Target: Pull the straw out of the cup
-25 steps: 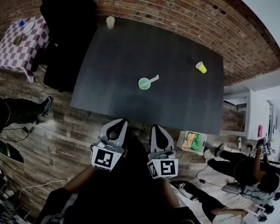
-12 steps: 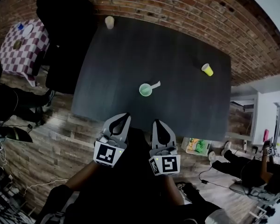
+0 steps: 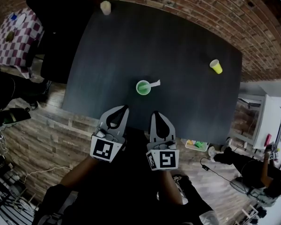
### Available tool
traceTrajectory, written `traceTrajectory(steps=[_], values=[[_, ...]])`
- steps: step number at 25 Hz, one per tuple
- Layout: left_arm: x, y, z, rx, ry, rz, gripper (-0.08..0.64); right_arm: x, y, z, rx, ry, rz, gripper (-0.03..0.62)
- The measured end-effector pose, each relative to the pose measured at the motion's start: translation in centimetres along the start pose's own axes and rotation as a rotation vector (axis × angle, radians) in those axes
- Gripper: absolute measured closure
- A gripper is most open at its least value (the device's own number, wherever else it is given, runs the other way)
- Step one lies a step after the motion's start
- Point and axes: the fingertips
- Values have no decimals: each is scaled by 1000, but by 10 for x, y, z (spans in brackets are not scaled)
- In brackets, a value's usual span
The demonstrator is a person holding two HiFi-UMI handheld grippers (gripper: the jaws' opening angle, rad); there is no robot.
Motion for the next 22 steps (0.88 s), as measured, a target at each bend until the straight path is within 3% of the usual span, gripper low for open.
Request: traceTrajectory(steps=[18,22], values=[[58,-8,-48,53,101,-34,555,68,-69,-66,125,139,-53,586],[65,-7,-60,-16,104,-1,555,75,-83,-84,147,173,-75,586]])
Point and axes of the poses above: the fingertips, and each gripper's own axes: x forward along the fingers, y to its left, z out of its top, and after that the axes turned 13 degrees about x, right-handed
